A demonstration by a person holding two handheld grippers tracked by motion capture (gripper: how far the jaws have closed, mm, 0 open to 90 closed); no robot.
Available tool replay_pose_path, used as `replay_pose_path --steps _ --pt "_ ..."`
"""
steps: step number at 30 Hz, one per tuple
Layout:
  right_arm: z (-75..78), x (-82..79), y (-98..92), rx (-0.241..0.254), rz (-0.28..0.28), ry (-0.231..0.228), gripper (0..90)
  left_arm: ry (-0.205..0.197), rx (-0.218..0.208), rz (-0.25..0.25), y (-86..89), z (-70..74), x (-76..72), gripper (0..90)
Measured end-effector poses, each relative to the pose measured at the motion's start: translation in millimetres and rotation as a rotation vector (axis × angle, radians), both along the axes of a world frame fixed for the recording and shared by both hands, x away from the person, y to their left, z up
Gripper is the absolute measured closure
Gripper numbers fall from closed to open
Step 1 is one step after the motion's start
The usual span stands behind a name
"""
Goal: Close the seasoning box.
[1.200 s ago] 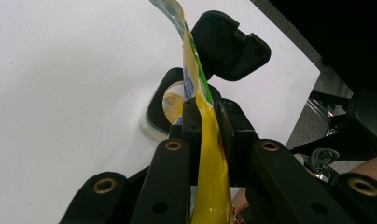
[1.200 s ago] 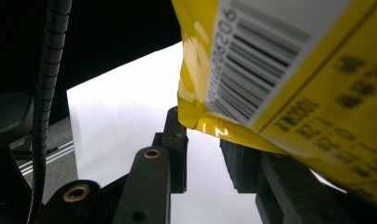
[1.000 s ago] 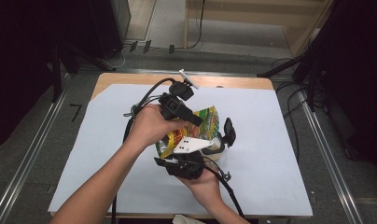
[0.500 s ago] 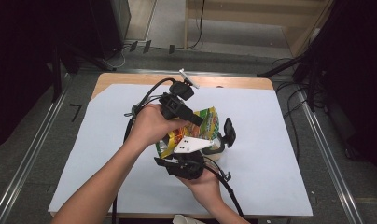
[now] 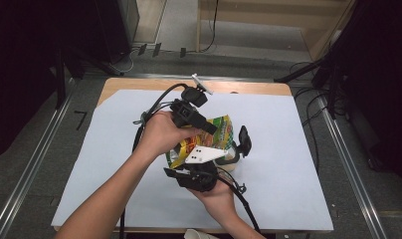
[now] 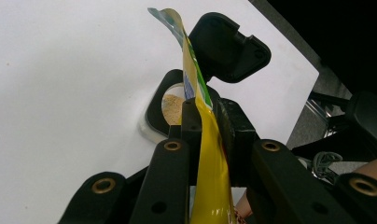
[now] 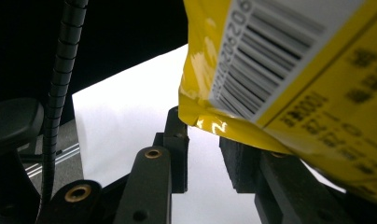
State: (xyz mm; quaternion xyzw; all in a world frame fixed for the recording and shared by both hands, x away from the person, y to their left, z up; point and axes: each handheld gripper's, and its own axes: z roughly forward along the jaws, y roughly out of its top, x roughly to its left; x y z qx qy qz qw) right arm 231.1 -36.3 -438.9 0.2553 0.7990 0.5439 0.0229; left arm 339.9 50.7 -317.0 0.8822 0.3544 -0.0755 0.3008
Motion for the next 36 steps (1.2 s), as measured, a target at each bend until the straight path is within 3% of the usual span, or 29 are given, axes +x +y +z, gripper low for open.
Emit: replay_pose_path --steps 20,24,36 --pt "-0.3 0.2 0.2 -0.006 -0.001 -0.006 74.6 -0.009 -0.003 0.001 0.6 0.6 -1.4 82.0" --pt "2.0 1.1 -1.2 -0.02 -0.005 -0.032 74.4 -0.023 -0.017 0.002 1.1 3.8 -2.9 82.1" --pt "1.0 1.7 -1.0 -0.024 -0.011 -0.039 74.5 -0.028 -0.009 0.0 -0.4 3.5 -3.7 82.1"
